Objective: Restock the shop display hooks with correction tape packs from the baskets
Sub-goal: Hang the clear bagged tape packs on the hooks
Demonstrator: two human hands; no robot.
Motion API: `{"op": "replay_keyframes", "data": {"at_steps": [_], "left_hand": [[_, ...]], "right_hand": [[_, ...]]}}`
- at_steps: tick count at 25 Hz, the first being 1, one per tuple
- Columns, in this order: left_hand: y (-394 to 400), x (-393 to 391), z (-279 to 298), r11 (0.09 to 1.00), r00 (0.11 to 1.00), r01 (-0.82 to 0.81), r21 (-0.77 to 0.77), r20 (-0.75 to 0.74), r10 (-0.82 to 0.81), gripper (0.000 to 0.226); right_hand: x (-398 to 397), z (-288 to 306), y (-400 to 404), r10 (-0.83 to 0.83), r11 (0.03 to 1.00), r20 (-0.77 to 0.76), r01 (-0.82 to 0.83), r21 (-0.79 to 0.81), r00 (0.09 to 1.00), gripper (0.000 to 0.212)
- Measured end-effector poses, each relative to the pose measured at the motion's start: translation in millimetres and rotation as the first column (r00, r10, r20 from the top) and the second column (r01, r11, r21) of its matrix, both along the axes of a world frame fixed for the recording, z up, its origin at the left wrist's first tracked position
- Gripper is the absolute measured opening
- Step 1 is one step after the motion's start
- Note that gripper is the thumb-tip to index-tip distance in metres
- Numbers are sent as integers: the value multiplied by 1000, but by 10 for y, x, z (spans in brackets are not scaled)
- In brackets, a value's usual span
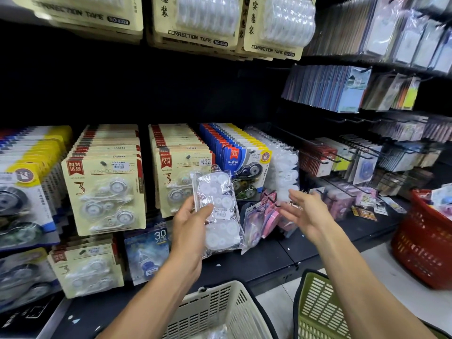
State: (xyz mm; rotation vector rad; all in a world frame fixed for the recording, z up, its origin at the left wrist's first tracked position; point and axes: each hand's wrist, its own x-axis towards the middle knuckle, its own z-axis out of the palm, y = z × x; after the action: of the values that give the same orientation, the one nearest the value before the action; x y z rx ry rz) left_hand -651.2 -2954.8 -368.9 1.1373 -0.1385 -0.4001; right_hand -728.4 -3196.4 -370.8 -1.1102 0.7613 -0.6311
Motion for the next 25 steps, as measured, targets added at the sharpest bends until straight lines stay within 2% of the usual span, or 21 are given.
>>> {"op": "replay_keyframes", "data": {"at_steps": [2, 5, 6, 7, 8, 10, 13, 14, 15, 16, 17, 18, 19, 25], "left_hand": [[-7, 14, 5, 999, 999, 16, -38, -40, -17, 34], [-24, 3, 42, 993, 998, 52, -107, -27, -55, 34], [-25, 3, 51, 989, 998, 62, -133, -19, -65, 34], [-26, 2, 65, 986, 997, 69, -151, -11, -71, 34], [-17, 6, 74, 986, 998, 70, -150, -1, -70, 34], [24, 6, 97, 997, 997, 59, -55, 61, -55, 36], [115, 29, 78, 960, 958, 35, 277, 263, -111, 47], [140, 53, 47, 904, 921, 16, 427, 345, -179, 57], [157, 78, 10, 803, 861, -43, 594, 429, -272, 67], [167, 98, -31, 664, 780, -146, 733, 498, -378, 77], [165, 109, -75, 530, 690, -275, 802, 548, -472, 83], [155, 110, -103, 434, 617, -376, 819, 570, -542, 86], [140, 104, -129, 384, 577, -423, 821, 571, -584, 87], [91, 86, -179, 362, 560, -425, 829, 556, -614, 88]], "right_hand": [[-2, 99, 260, 236, 953, -148, -258, -157, 960, 53], [42, 195, 614, 635, 710, -279, -686, -158, 721, 22], [63, 209, 689, 701, 640, -291, -754, -149, 652, 15], [84, 215, 727, 722, 611, -286, -775, -162, 629, 10], [99, 216, 737, 707, 626, -266, -755, -195, 655, 8], [117, 186, 683, 589, 749, -169, -612, -252, 790, 10], [92, 104, 503, 329, 924, 27, -316, -216, 944, 15], [77, 79, 433, 239, 955, 78, -220, -196, 968, 16], [59, 68, 367, 147, 976, 119, -124, -181, 982, 15], [37, 71, 304, 54, 986, 151, -29, -166, 987, 14], [19, 83, 248, -35, 987, 167, 60, -147, 985, 14], [1, 95, 191, -113, 982, 164, 136, -131, 980, 16], [-14, 103, 138, -174, 974, 145, 192, -122, 974, 18], [-31, 38, -49, -305, 944, 66, 310, -113, 950, 22]]}}
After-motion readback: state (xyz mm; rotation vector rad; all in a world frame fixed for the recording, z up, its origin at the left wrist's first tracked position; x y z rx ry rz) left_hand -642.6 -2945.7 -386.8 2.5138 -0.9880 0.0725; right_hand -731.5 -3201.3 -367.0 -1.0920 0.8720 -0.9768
